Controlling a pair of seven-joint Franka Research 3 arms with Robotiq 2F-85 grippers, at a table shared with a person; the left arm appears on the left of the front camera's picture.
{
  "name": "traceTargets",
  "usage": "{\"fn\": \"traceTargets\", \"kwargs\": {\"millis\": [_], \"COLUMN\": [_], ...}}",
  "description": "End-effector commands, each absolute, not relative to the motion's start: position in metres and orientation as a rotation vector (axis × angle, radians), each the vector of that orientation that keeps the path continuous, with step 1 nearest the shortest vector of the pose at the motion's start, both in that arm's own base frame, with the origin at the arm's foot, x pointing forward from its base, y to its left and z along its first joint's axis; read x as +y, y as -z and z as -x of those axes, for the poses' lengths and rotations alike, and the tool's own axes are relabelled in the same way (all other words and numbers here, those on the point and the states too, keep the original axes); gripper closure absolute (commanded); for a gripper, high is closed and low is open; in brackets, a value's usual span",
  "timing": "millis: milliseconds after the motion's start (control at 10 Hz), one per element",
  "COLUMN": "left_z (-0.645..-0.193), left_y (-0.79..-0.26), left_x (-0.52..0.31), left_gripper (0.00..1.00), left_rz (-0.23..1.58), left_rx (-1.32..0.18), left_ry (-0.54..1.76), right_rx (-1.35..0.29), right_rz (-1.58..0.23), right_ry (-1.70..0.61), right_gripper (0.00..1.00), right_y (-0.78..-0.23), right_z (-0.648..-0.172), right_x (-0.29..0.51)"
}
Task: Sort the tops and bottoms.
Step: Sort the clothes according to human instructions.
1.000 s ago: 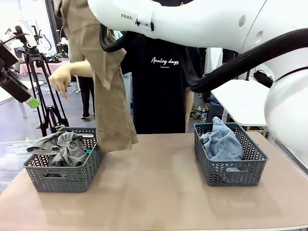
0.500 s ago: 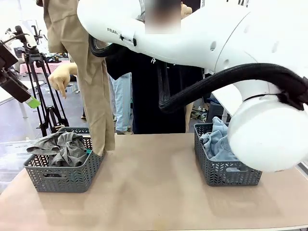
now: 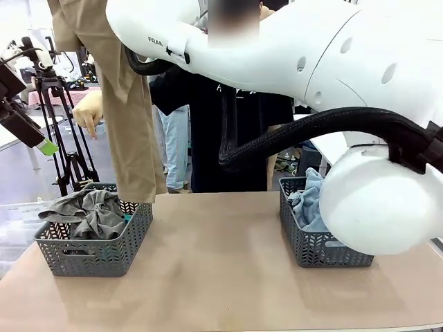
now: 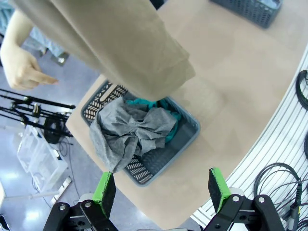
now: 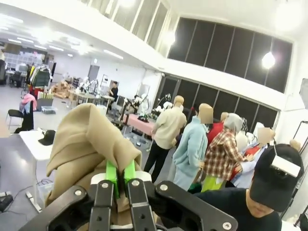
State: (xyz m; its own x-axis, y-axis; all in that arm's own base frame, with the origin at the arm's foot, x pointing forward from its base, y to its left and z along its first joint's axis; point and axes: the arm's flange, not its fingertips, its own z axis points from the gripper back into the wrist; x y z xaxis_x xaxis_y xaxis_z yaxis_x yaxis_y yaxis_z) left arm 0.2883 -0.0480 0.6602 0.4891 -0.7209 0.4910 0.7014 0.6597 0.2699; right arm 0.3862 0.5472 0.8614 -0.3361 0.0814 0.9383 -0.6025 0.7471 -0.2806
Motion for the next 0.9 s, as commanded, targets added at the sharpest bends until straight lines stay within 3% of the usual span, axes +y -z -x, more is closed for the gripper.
{"fn": "traceTargets", "kwargs": {"millis": [0, 500, 800], "left_z": [-0.287, -0.287, -0.287], "left_y": [-0.662, -0.662, -0.662], "left_x": [-0.047, -0.047, -0.047], "left_gripper": [0.00, 0.00, 0.00], "left_rz": [-0.040, -0.040, -0.040], "left_rx": [-0.602, -0.602, -0.602], "left_ry": [0.859, 0.859, 0.859], "right_rx": [-1.841, -1.782, -1.679], "right_rz": [-0.509, -0.644, -0.613], "right_ry": [-0.674, -0.572, -0.563], "right_gripper": [1.00, 1.00, 1.00], "right_y": [-0.927, -0.836, -0.782], "right_z": [-0.455, -0.502, -0.517], "right_x": [0.640, 0.686, 0.700]}}
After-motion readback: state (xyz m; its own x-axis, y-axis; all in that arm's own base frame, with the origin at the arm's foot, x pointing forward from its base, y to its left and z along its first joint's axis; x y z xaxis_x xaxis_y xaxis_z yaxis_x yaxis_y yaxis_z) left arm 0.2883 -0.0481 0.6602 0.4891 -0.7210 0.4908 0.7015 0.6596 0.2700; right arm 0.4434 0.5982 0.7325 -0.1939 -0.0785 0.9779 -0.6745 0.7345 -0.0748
